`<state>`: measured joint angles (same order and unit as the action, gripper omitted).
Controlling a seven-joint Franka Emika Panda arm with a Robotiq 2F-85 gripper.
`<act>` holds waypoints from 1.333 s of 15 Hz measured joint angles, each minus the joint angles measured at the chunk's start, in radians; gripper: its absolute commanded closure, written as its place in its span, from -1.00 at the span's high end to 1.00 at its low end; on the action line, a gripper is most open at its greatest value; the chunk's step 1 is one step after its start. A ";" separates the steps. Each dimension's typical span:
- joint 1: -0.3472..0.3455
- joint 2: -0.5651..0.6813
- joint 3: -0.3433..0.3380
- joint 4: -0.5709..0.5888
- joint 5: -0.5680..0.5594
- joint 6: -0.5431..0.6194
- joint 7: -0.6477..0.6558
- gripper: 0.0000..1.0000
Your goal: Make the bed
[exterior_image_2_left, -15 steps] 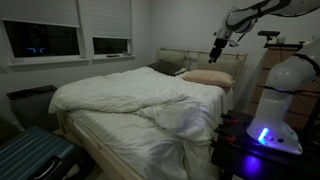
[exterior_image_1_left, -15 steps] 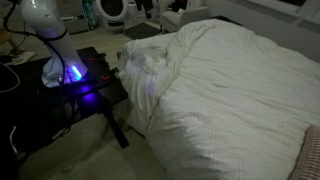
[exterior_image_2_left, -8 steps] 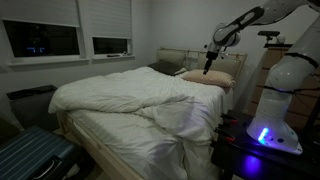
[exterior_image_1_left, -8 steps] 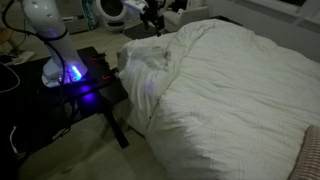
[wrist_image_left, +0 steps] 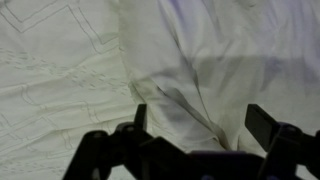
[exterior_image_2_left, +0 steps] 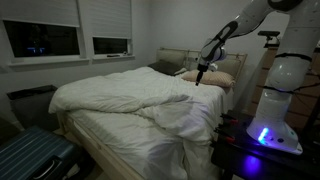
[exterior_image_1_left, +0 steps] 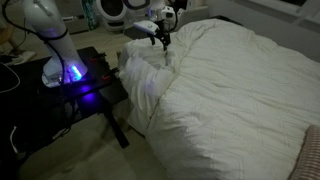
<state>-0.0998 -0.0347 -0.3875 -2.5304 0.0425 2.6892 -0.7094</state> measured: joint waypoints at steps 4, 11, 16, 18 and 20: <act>-0.055 0.137 0.064 0.056 0.041 0.066 -0.038 1.00; -0.228 0.337 0.187 0.169 0.041 0.110 -0.097 1.00; -0.305 0.449 0.268 0.229 0.034 0.145 -0.128 1.00; -0.321 0.488 0.286 0.249 0.020 0.172 -0.131 1.00; -0.333 0.523 0.298 0.264 0.002 0.211 -0.131 1.00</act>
<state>-0.4327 0.4884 -0.0894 -2.2663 0.0441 2.8999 -0.8404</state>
